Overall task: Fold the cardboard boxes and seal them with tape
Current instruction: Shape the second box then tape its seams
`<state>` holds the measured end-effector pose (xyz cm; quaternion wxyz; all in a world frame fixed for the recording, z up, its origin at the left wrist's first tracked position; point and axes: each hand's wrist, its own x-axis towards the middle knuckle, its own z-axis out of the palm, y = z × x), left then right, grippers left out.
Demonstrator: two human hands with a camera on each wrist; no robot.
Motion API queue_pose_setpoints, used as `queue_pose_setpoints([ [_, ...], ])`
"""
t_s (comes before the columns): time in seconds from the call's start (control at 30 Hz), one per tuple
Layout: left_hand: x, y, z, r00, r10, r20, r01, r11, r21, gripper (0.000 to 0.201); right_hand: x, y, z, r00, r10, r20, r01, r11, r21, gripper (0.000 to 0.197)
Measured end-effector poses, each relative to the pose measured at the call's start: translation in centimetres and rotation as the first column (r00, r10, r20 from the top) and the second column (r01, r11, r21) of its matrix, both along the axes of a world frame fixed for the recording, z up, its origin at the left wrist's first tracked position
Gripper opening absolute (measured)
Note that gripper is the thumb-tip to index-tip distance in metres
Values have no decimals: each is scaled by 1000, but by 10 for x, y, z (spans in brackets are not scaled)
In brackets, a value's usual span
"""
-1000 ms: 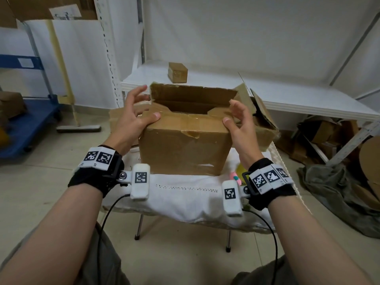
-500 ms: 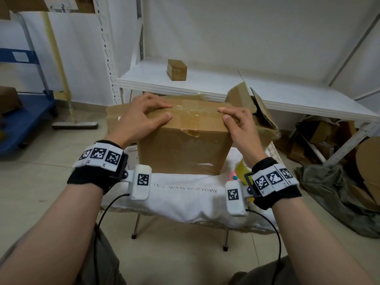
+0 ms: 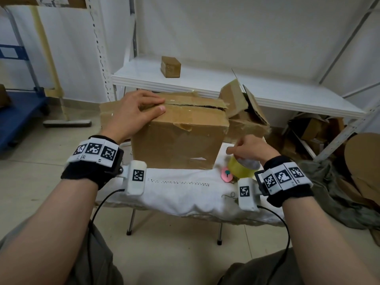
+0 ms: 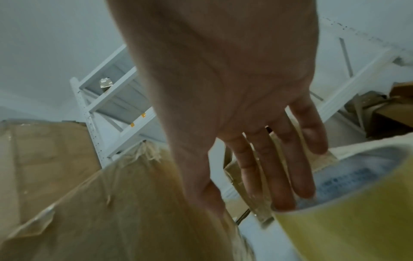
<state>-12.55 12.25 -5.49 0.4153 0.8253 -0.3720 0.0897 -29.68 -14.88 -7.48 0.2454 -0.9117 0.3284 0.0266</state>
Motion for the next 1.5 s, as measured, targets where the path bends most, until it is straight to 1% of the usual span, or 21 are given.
queue_pose_setpoints([
  [0.07,1,0,-1,1000,10,17,-11,1000,15,36,-3,2,0,997,14,-80,-17,999,-42,31],
  [0.13,2,0,-1,999,24,47,-26,999,37,37,-5,5,0,990,15,-143,-24,998,-64,26],
  [0.2,3,-1,0,996,39,75,-43,998,55,38,-5,3,-3,990,0,-138,-9,998,-61,28],
  [0.27,2,-1,2,992,38,120,-49,995,87,38,-3,0,-5,997,-29,-69,27,999,-37,32],
  [0.33,-1,-3,7,983,4,181,-27,992,125,34,-2,-5,-2,997,-69,35,70,997,-24,28],
  [0.4,-8,-6,12,982,-34,186,8,991,136,30,-2,-7,6,967,-124,221,124,992,16,23],
  [0.43,-12,-7,15,985,-41,169,19,991,132,30,-3,-7,11,928,-149,342,145,989,37,23],
  [0.47,-16,-8,18,989,-40,143,21,991,129,31,-5,-7,17,867,-168,470,166,985,46,24],
  [0.5,-19,-8,20,992,-30,124,13,991,134,32,-7,-4,22,783,-175,597,175,983,57,27],
  [0.57,-24,-9,23,992,-8,129,-15,985,172,34,-10,7,32,558,-131,819,104,991,88,32],
  [0.6,-26,-9,24,991,-5,137,-20,983,180,35,-10,15,37,449,-92,889,34,996,87,34],
  [0.63,-26,-9,23,991,-11,136,-13,984,176,36,-9,24,41,370,-50,928,-44,997,71,36],
  [0.67,-26,-10,22,991,-18,130,-3,987,163,36,-7,32,43,322,-4,947,-115,992,44,37],
  [0.7,-25,-10,21,992,-22,123,4,989,147,37,-3,40,45,299,45,953,-179,984,9,38],
  [0.77,-23,-12,20,994,-18,105,6,993,119,42,6,52,44,311,143,940,-265,963,-59,38],
  [0.83,-20,-14,21,996,-25,86,18,997,81,54,16,60,41,335,212,918,-319,942,-101,35],
  [0.93,-22,-20,24,997,-77,32,77,997,0,74,26,65,38,369,278,887,-359,923,-140,34],
  [1.07,-25,-27,25,993,-116,4,116,990,-85,84,32,71,37,385,337,859,-419,893,-163,37],
  [1.17,-27,-31,24,993,-116,-28,111,984,-136,77,34,73,35,400,348,848,-450,880,-148,38],
  [1.27,-28,-32,23,996,-89,-2,87,979,-187,65,34,72,34,401,339,851,-451,882,-138,37],
  [1.5,-32,-38,20,998,-15,69,37,942,-334,48,35,75,34,408,304,861,-420,900,-119,37],
])
